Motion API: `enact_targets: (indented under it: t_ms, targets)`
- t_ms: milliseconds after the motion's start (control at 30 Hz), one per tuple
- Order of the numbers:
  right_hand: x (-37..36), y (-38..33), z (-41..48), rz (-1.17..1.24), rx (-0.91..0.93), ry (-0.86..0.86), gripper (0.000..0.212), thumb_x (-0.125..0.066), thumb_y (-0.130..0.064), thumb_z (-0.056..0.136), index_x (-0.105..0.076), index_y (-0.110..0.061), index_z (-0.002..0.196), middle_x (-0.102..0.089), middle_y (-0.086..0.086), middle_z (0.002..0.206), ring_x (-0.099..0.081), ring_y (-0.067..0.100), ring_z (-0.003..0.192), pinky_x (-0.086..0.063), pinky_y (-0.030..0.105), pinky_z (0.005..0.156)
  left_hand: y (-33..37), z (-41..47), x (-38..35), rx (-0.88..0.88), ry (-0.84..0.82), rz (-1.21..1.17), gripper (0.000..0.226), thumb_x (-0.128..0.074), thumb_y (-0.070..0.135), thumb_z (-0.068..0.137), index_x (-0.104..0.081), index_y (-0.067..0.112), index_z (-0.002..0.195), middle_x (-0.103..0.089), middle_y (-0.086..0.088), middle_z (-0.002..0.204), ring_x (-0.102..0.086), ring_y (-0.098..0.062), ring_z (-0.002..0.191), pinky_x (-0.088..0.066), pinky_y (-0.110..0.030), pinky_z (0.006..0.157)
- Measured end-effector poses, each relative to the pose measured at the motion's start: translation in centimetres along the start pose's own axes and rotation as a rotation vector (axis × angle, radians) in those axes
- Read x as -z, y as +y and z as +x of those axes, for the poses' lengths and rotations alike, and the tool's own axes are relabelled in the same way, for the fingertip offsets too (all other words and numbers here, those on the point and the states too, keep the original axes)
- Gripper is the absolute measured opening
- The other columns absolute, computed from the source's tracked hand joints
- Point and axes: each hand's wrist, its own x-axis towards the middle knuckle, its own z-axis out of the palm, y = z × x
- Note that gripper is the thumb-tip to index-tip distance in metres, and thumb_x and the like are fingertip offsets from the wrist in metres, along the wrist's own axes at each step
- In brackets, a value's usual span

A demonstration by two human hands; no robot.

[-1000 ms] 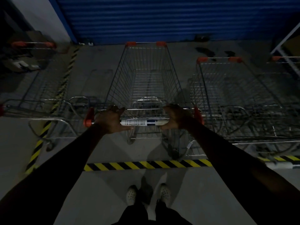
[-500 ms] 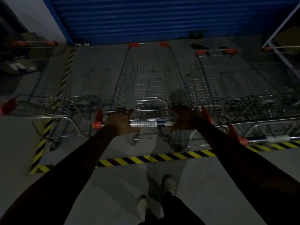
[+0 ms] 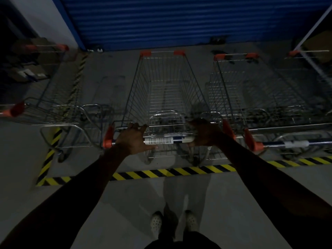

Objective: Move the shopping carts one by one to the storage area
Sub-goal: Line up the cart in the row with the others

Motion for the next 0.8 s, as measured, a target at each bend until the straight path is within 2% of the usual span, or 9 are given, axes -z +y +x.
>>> enact_targets:
  t_ms: [100,267,467,667,800]
  targets:
    - [-0.4,0.2,-0.8,-0.001,0.003,-0.015,0.115,-0.079,-0.065,0.069,-0.020,-0.023,0.158,-0.022,0.007,0.164,-0.021,0.027,0.149,-0.026,0.044,0.119,0.7,-1.1,-0.4,0.017,-0.001,-0.002,0.136,-0.013,0.107,0.047,-0.027,0.026,0.155,-0.043,-0.012,0.151,-0.033,-0.033,0.142,-0.040,-0.048,0.109]
    - [-1.6,0.3,-1.8,0.086,0.029,0.012,0.112,-0.082,-0.060,0.069,-0.024,-0.024,0.157,-0.023,0.006,0.163,-0.023,0.028,0.149,-0.029,0.043,0.118,1.3,-2.8,-0.5,0.012,0.037,0.008,0.144,-0.004,0.109,0.043,-0.034,0.022,0.153,-0.046,-0.014,0.149,-0.039,-0.034,0.139,-0.040,-0.047,0.110]
    - [-2.2,0.4,-3.2,0.061,0.057,0.021,0.109,-0.079,-0.062,0.072,-0.023,-0.023,0.158,-0.020,0.005,0.164,-0.020,0.026,0.150,-0.026,0.042,0.117,2.1,-4.2,-0.8,0.034,0.039,0.022,0.142,-0.006,0.109,0.043,-0.034,0.024,0.153,-0.046,-0.013,0.148,-0.040,-0.032,0.137,-0.043,-0.048,0.107]
    - [-2.9,0.0,-4.5,0.088,0.058,0.021,0.122,-0.071,-0.078,0.058,-0.028,-0.021,0.156,-0.026,0.006,0.162,-0.026,0.027,0.148,-0.031,0.044,0.117,2.1,-5.4,-1.6,0.030,0.035,0.016,0.141,-0.006,0.109,0.044,-0.034,0.024,0.153,-0.048,-0.013,0.145,-0.041,-0.032,0.136,-0.044,-0.047,0.106]
    - [-3.2,-0.1,-4.8,0.064,0.068,0.021,0.111,-0.078,-0.064,0.071,-0.026,-0.018,0.157,-0.023,0.006,0.163,-0.024,0.026,0.148,-0.027,0.039,0.116,2.0,-5.7,-1.9,0.039,0.028,0.009,0.131,-0.019,0.107,0.050,-0.030,0.027,0.154,-0.043,-0.013,0.150,-0.035,-0.031,0.142,-0.041,-0.048,0.108]
